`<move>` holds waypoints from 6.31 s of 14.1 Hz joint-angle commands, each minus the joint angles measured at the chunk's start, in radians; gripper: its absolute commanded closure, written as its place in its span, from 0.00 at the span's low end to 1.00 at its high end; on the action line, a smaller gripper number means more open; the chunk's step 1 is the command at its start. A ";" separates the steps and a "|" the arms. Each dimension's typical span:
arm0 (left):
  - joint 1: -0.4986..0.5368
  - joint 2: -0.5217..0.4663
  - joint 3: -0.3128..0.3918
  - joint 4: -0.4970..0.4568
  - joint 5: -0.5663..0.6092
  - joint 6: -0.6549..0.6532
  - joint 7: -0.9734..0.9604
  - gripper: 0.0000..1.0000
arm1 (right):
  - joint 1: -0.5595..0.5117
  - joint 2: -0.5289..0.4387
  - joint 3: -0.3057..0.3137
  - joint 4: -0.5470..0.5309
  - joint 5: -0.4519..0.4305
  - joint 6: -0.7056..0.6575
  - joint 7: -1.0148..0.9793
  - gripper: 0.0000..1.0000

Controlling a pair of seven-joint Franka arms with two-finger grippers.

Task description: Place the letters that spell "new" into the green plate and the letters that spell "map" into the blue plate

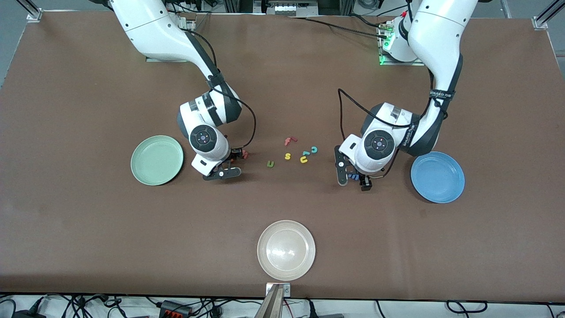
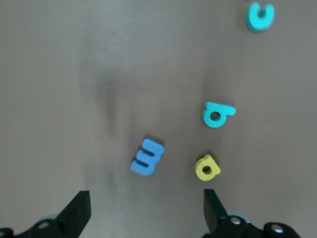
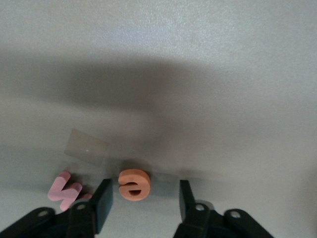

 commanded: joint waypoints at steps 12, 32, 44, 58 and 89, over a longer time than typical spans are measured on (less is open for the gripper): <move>0.002 0.057 -0.005 -0.060 0.019 0.179 0.168 0.86 | -0.070 -0.117 -0.063 0.001 -0.003 -0.160 -0.024 0.94; 0.412 -0.066 0.013 -0.046 0.018 -0.126 -0.591 0.83 | -0.079 -0.216 -0.108 -0.099 0.016 -0.213 -0.402 0.00; 0.430 -0.129 -0.143 -0.055 0.001 -0.261 -0.922 0.00 | 0.050 -0.062 0.052 -0.106 0.012 0.140 -0.644 0.16; 0.389 -0.110 -0.343 -0.359 0.004 0.246 -1.756 0.08 | 0.053 -0.053 0.049 -0.106 -0.002 0.174 -0.693 0.89; 0.690 -0.095 -0.333 -0.168 0.251 -0.036 -1.156 0.42 | 0.106 -0.059 -0.146 0.102 0.256 -0.087 -0.556 0.04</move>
